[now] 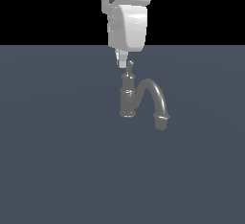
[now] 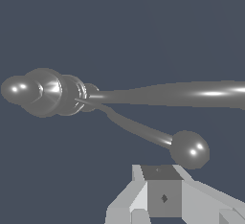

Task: Turn on the faucet by rotating a designated handle.

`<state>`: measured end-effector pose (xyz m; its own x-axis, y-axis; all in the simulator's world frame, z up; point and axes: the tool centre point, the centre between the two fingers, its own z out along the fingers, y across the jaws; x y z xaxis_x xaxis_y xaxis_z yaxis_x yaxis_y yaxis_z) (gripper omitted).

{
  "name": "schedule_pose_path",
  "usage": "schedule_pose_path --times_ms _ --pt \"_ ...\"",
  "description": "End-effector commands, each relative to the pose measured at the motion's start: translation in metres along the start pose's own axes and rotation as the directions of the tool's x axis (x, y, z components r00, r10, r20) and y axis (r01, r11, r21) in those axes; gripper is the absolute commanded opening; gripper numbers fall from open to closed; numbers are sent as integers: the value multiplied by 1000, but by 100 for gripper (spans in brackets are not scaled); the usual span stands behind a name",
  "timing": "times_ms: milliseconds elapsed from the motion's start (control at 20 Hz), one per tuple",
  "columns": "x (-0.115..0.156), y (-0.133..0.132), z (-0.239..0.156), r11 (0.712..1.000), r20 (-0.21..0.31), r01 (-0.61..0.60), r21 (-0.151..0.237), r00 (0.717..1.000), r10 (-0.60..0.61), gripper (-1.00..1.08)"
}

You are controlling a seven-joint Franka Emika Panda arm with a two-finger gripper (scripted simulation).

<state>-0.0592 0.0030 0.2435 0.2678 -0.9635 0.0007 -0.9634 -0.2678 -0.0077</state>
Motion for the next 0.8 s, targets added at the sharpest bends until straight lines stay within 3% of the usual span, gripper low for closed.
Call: schedule_pose_path --times_ms 0,750 --pt "6 0 0 1000 0 -1 0 1000 1 -100" --pt "97 5 2 1000 0 -14 -7 1000 14 -100"
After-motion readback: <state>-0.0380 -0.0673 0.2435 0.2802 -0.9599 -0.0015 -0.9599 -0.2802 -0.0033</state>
